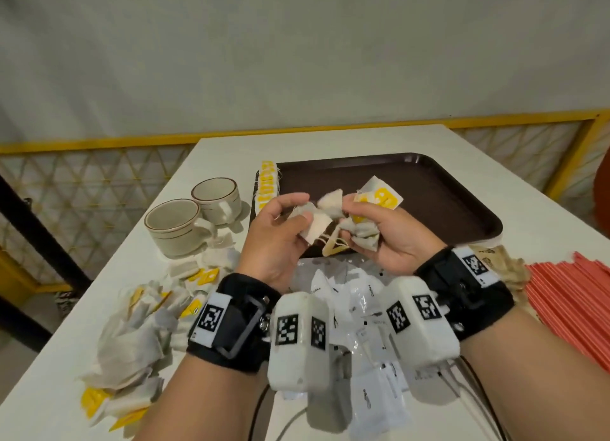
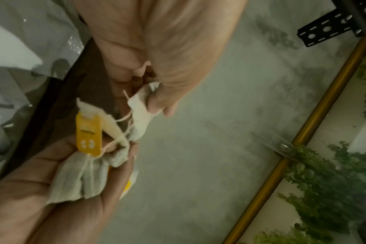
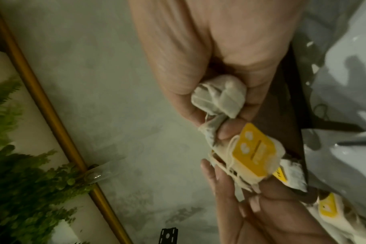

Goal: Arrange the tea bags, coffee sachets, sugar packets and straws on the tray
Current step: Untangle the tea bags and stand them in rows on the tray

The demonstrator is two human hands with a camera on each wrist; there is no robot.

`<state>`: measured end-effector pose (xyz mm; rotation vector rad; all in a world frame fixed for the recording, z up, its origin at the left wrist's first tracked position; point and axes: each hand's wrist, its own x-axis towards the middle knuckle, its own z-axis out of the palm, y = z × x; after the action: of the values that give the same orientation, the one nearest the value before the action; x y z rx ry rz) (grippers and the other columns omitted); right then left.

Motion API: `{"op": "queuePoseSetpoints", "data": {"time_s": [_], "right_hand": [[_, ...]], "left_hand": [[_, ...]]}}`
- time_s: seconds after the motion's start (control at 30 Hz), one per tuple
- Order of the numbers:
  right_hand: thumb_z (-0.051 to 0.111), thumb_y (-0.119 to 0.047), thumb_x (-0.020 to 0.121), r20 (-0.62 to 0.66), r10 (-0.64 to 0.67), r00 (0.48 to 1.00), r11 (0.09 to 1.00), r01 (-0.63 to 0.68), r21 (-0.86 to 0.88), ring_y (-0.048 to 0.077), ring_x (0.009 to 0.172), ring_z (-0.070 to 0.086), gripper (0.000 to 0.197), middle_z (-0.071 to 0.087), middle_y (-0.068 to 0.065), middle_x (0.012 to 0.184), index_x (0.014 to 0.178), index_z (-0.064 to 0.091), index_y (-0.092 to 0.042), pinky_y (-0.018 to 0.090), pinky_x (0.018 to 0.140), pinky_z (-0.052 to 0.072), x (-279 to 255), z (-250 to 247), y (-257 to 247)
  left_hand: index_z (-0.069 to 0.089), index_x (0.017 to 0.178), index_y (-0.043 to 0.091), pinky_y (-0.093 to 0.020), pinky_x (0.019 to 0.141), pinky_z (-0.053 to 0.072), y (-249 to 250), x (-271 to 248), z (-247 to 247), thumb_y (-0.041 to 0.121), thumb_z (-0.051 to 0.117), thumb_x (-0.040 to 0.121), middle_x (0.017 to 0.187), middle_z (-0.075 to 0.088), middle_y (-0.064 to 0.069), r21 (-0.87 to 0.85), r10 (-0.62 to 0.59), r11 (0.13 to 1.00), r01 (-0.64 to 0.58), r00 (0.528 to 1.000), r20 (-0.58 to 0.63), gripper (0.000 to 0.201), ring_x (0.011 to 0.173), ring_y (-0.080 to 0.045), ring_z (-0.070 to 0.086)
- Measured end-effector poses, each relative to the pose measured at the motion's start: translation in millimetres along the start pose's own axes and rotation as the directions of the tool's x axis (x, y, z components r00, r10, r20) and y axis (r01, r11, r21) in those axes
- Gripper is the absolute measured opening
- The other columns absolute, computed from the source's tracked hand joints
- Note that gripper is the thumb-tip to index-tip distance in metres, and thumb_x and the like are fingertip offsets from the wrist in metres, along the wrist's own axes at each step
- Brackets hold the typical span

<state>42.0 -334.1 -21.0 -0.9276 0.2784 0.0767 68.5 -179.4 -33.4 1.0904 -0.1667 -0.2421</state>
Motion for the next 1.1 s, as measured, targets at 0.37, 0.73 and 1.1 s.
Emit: {"op": "queuePoseSetpoints", "data": {"time_s": [0.37,0.73,1.1], "right_hand": [[0.067,0.001,0.068,0.071,-0.067,0.995,0.989,0.056,0.139,0.017,0.068,0.067,0.029,0.064,0.011,0.080,0.095,0.059,-0.007,0.024,0.056,0.057,-18.7,-18.5,-7.2],[0.056,0.004,0.089,0.056,-0.032,0.998,0.995,0.026,0.095,0.020,0.074,0.065,0.008,0.065,0.017,0.088,0.095,0.060,0.001,0.025,0.061,0.059,-9.3,-9.2,-7.9],[0.059,-0.011,0.089,0.039,0.043,0.998,0.992,-0.047,0.115,0.012,0.060,0.063,0.017,0.072,0.012,0.086,0.101,0.065,0.000,0.014,0.045,0.045,-22.0,-9.8,11.1]], "left_hand": [[0.061,0.114,0.005,-0.016,0.074,0.055,-0.7,-3.8,7.1,-0.025,0.050,0.080,0.104,0.071,-0.010,0.182,-0.055,0.983,0.030,0.989,0.136,0.046,0.093,-0.013,0.068],[0.073,0.071,0.017,-0.037,0.081,0.051,-8.7,8.2,-1.7,0.019,0.057,0.094,0.075,0.066,-0.008,0.371,0.115,0.921,-0.117,0.993,0.027,0.028,0.076,-0.023,0.059],[0.058,0.077,0.015,-0.040,0.070,0.045,-14.5,-6.9,0.1,-0.011,0.055,0.085,0.076,0.057,-0.004,0.485,0.359,0.784,-0.387,0.920,0.155,0.027,0.071,-0.022,0.052]]}}
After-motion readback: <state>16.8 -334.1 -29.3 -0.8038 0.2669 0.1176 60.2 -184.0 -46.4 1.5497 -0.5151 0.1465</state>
